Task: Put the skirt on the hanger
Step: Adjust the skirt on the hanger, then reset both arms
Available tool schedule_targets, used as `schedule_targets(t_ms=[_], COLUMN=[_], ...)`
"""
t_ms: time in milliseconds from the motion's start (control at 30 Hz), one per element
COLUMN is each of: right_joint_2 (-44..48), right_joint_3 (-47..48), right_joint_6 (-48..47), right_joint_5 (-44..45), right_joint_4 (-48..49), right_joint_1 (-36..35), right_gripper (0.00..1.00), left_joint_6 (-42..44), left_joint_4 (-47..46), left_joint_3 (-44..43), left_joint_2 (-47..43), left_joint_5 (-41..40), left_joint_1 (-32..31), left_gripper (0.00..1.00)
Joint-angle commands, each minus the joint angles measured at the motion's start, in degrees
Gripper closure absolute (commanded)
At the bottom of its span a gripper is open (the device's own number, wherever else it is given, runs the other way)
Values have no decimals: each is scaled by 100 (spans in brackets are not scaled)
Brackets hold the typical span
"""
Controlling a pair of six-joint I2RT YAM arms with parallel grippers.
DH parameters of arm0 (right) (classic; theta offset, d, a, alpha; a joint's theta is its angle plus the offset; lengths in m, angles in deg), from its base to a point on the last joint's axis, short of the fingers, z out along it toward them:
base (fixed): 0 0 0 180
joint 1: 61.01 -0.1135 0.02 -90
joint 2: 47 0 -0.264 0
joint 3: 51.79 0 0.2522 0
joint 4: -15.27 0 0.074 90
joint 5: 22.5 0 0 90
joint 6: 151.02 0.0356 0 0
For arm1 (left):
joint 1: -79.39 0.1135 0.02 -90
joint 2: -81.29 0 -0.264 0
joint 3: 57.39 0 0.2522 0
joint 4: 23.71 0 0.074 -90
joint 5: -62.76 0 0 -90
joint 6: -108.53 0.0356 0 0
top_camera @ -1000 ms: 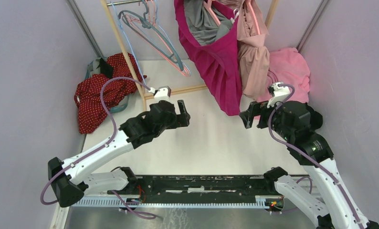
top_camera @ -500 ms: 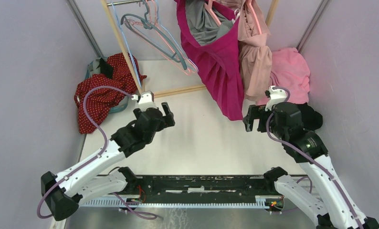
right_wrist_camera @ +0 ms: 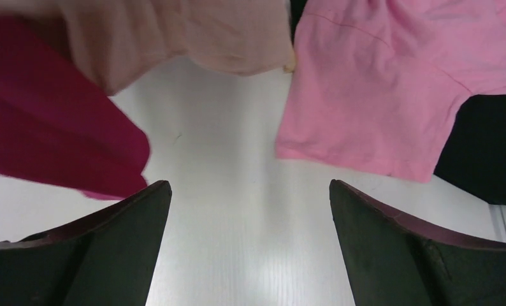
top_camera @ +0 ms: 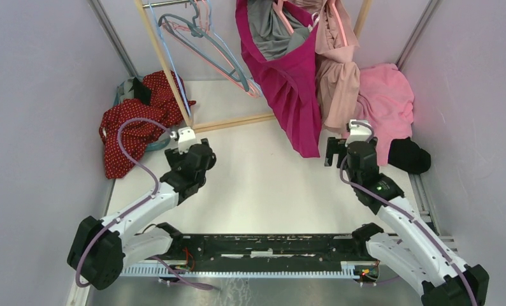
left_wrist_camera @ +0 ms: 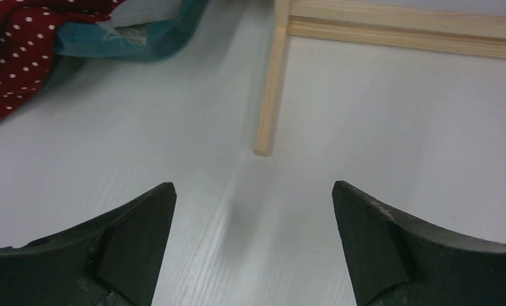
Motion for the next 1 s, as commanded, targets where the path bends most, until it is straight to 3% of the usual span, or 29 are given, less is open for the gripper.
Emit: schedule_targets(t_ms=[0,200,433,567,667,700,800,967], right_joint_2=[-88,-708,-2680,-3313,-3928,-3984,-3839,-3984], right_joint_3=[-852,-2197,-2507,-2122,-2274,-2294,-2073,-2397], right_joint_6=[-765,-1262,-1407,-1599,-1519,-1483,-1242,-1283], right_joint_5=[1069,1712,1782,1686,1644,1509,1109,561], right_joint_4=[2031,4299,6941,7063,7997,8165,7378,8050], right_joint_1=[48,223,632,768,985,1102,1334,1486], right_gripper=[0,0,0,0,0,0,0,0], left_joint_6=[912,1186,1922,1996,2047,2071,2191,2202], left_joint_4=[-1215,-2137,-3952,-4673,-4874,-4923,-5116,-5608], left_joint_3=[362,839,1422,1513,1293,1200,1024,1016], left_joint_2=[55,157,858,1307,1696,1815,2098,2285], left_joint_5=[-848,-918,-1028,-722,-489,-443,-76,353], left_joint_1=[374,900,1245,1508,1755,1815,2006,2232], left_gripper=[1,1,1,1,1,1,1,9])
